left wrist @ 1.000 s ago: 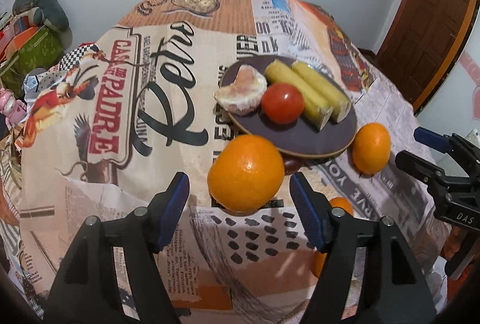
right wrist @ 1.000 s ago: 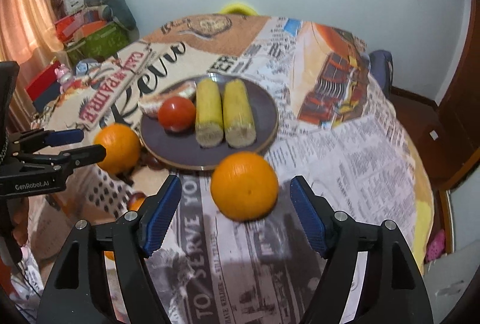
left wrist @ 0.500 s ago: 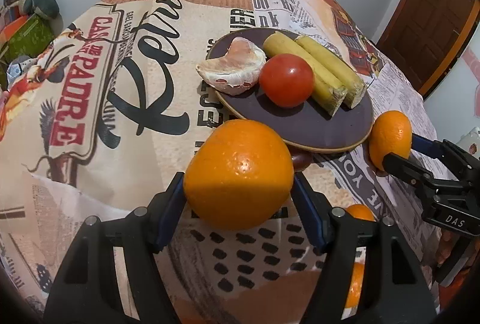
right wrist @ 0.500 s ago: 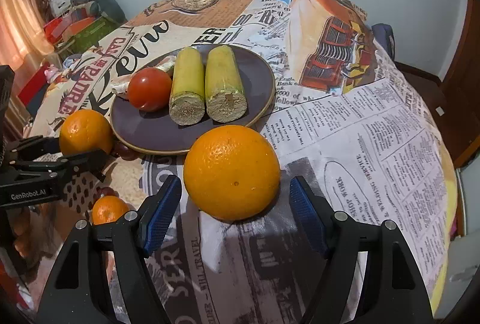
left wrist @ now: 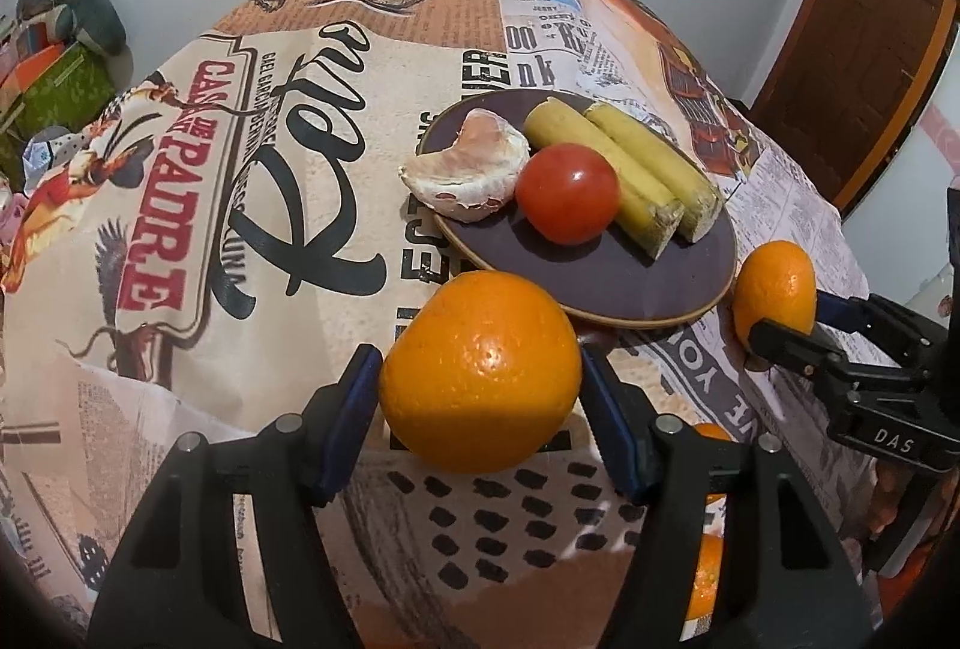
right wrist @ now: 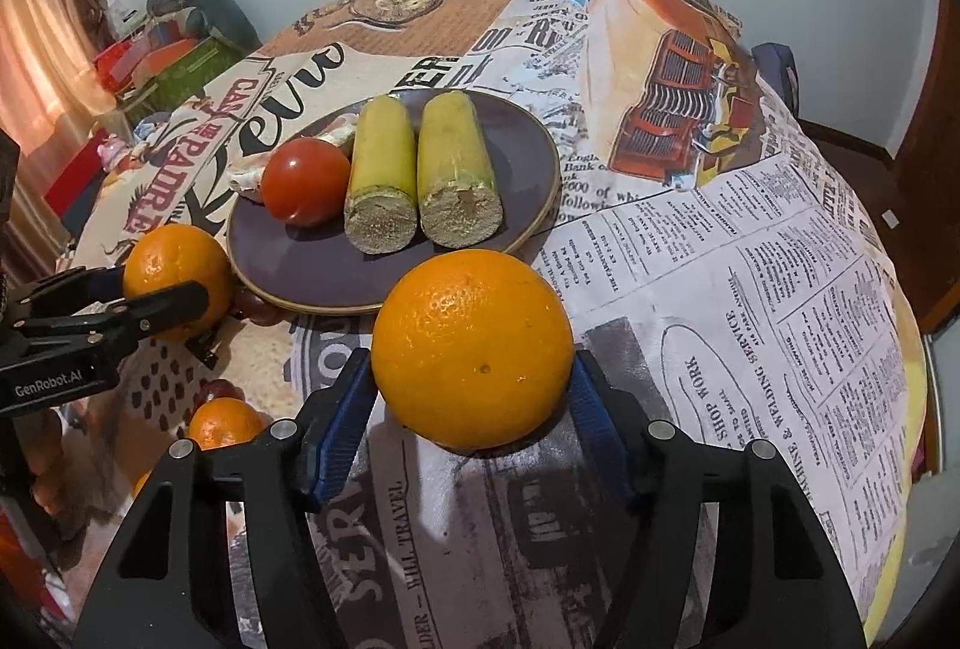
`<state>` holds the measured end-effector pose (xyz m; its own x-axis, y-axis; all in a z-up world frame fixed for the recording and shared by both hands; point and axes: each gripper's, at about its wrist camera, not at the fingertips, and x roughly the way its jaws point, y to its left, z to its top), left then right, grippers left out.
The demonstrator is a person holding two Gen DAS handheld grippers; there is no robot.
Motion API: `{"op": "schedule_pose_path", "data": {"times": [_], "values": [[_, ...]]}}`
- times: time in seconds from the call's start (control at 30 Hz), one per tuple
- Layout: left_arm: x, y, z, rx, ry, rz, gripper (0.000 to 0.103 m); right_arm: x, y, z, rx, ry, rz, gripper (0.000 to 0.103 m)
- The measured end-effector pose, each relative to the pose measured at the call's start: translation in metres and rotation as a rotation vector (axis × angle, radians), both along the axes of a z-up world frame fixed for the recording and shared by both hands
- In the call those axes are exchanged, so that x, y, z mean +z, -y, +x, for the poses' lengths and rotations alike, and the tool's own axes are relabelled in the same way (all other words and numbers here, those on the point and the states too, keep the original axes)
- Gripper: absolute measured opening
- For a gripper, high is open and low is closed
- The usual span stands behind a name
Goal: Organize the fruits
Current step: 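Grasp a large orange with the right gripper while the left gripper grasps another orange, then carry both held oranges over the grey plate and lower them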
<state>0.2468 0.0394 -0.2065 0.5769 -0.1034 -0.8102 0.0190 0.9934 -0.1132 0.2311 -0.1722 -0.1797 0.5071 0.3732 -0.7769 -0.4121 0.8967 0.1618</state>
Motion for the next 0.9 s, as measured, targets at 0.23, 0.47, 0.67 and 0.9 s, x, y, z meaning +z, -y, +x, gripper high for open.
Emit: {"op": "schedule_pose_path", "data": {"times": [0.23, 0.47, 0.67, 0.9], "values": [[0.010, -0.002, -0.006, 0.009, 0.009, -0.005, 0.065, 0.021, 0.004, -0.005, -0.010, 0.048, 0.015, 0.061], [0.037, -0.003, -0.012, 0.020, 0.074, -0.005, 0.065, 0.045, 0.010, -0.004, -0.033, 0.109, 0.031, 0.061], [0.059, -0.001, -0.008, 0.016, 0.133, -0.009, 0.065, 0.060, 0.013, 0.002, -0.047, 0.153, 0.040, 0.061], [0.078, 0.007, 0.009, -0.005, 0.182, -0.015, 0.065, 0.072, 0.010, 0.015, -0.058, 0.198, 0.045, 0.061]]}}
